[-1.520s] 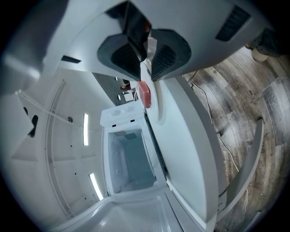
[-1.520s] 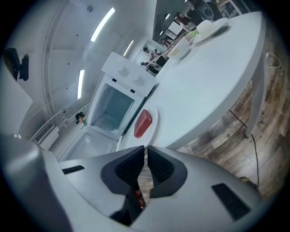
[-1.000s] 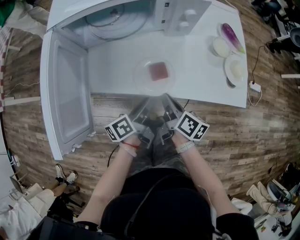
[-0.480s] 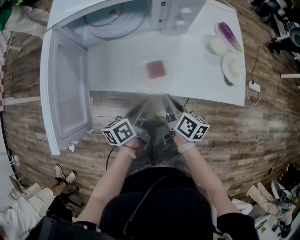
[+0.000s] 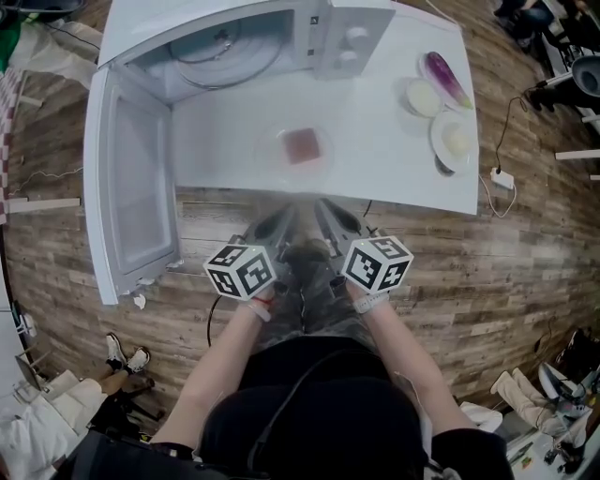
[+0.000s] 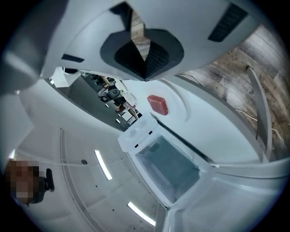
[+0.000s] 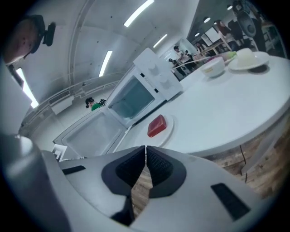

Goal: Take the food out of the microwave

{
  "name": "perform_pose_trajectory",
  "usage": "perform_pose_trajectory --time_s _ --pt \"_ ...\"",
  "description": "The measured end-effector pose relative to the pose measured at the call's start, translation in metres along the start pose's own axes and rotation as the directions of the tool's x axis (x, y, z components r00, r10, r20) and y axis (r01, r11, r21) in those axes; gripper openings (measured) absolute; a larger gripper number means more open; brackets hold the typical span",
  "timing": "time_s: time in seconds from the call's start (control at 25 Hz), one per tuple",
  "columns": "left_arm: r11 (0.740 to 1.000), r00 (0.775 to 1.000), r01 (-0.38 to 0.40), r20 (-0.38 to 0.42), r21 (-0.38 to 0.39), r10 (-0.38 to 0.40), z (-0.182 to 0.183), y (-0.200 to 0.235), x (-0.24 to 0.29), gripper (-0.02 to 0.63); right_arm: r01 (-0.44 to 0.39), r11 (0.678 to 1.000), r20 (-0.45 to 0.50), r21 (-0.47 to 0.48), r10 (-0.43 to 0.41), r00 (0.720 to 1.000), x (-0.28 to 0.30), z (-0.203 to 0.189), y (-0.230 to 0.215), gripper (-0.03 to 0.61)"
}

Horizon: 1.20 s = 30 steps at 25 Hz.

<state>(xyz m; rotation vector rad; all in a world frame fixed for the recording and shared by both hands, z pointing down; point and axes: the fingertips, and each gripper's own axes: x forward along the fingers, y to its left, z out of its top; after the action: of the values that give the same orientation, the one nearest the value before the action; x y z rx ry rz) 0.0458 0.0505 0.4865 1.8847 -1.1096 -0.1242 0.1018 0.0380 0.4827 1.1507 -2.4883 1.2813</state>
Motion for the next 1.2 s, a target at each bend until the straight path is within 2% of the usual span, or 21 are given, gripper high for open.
perform_pose_trajectory --time_s 0.2,0.4,0.6,0.84,1.04,1.2 --pt "1.000 1.000 0.018 0.008 0.019 -0.018 0.007 -0.014 0.000 0.011 -0.035 0.982 -0.036 -0.184 0.029 0.999 -0.009 0.008 0.017 0.026" --pt "0.997 0.999 0.042 0.028 0.058 -0.044 0.021 -0.033 -0.006 0.011 -0.072 0.959 -0.042 -0.276 0.063 0.997 -0.021 0.018 0.036 0.023" --pt "0.987 0.997 0.044 0.055 0.154 -0.053 0.037 -0.047 -0.017 0.011 -0.106 0.926 -0.029 -0.363 0.103 0.994 -0.030 0.031 0.058 0.021" --pt "0.973 0.990 0.037 0.127 0.227 -0.068 0.052 -0.060 -0.039 0.011 -0.144 0.898 -0.006 -0.416 0.155 0.988 -0.040 0.043 0.081 0.021" --pt "0.971 0.979 0.029 0.189 0.236 -0.075 0.064 -0.067 -0.052 0.011 -0.160 0.886 0.016 -0.435 0.185 0.983 -0.045 0.052 0.093 0.020" --pt "0.965 0.962 0.015 0.259 0.260 -0.085 0.077 -0.074 -0.061 0.011 -0.181 0.876 0.023 -0.448 0.213 0.977 -0.047 0.057 0.103 0.020"
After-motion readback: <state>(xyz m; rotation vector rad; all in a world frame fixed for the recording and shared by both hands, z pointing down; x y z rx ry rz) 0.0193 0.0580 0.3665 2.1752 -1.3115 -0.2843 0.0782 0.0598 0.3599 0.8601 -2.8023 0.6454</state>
